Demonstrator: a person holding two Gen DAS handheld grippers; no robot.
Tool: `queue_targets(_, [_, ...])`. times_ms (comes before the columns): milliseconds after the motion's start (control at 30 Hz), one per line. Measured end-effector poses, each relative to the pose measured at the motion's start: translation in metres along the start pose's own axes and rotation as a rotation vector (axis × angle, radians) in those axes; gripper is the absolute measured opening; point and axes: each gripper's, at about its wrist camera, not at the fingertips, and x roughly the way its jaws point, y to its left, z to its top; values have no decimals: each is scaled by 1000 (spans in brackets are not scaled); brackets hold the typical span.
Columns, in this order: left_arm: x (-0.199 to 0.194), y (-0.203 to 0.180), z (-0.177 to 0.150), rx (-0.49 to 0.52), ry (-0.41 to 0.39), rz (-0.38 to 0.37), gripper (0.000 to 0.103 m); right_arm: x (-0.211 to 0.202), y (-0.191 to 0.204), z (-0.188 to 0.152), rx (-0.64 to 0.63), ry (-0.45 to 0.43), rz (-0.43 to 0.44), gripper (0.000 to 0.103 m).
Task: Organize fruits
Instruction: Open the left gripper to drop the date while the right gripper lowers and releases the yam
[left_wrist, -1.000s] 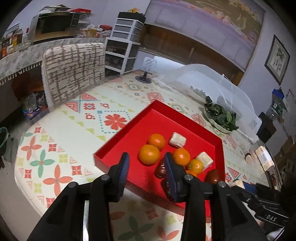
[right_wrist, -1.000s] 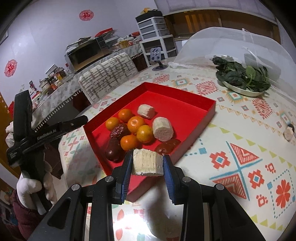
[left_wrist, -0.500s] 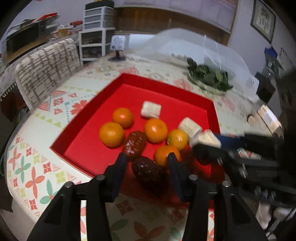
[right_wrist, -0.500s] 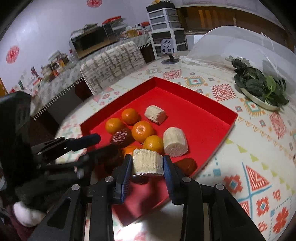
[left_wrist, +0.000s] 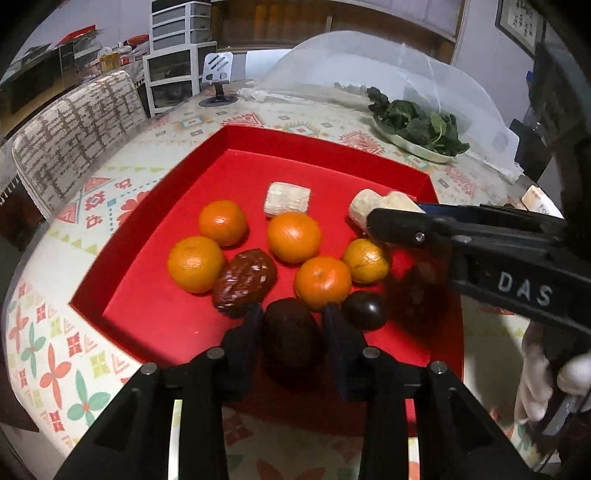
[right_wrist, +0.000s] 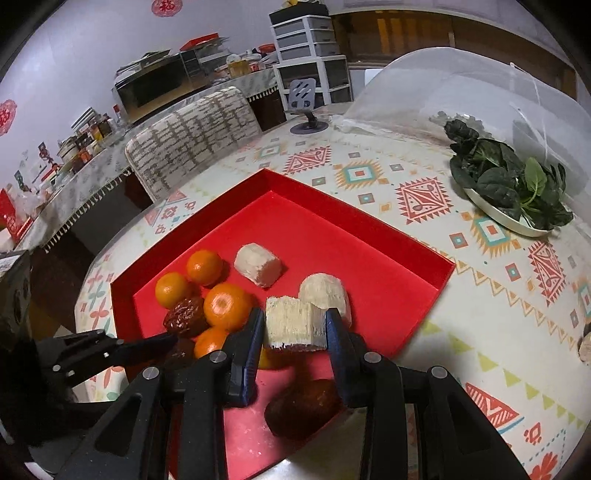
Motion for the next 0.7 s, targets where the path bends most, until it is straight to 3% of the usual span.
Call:
queue_targets(100, [3,-1,2,0,-8,31,33,3,2,5,-10,0,1,36])
queue_targets(500, [-5,6,2,-38,-23,-2,33,31,7,37,-34,30,1,35])
queue_targets(700, [-15,15,2,-73,-51,21,54,40,12,46,-41,37,-9,36])
